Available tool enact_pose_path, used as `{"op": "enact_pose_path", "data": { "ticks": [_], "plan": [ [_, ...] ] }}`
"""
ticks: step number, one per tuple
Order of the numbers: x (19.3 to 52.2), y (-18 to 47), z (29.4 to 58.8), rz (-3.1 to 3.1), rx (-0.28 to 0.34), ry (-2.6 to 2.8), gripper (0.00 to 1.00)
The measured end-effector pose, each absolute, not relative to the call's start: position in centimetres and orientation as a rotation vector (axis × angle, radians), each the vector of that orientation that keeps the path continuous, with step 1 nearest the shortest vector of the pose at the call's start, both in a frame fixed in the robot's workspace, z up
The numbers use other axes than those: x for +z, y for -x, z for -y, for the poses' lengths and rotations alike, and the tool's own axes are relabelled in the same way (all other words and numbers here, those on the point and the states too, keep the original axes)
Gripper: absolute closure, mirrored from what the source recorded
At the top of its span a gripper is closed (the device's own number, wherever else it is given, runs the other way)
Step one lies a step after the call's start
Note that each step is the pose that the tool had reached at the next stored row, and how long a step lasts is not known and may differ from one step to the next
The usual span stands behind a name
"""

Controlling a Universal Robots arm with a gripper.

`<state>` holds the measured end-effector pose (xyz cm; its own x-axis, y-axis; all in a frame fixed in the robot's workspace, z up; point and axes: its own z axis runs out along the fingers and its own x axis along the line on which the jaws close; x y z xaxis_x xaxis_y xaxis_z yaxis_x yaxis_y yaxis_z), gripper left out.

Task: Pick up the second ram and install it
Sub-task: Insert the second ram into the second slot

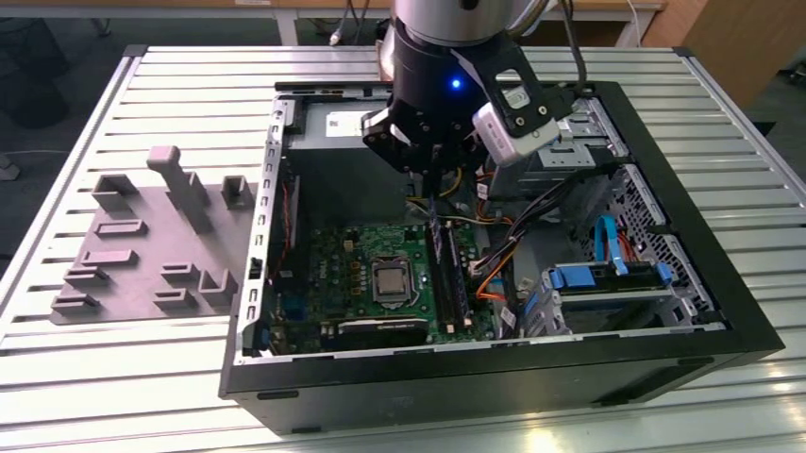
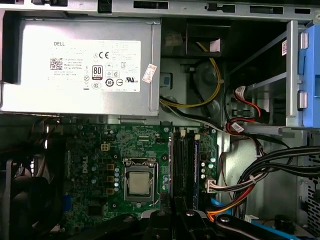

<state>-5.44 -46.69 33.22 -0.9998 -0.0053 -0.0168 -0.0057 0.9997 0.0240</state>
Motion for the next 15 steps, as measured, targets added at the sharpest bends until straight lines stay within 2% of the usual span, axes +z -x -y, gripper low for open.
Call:
{"op": "enact_pose_path", "data": {
  "ticks": [15],
  "plan": [
    [31.4, 5.2, 46.7, -3.130, 0.040, 0.008, 0.86]
  ]
}}
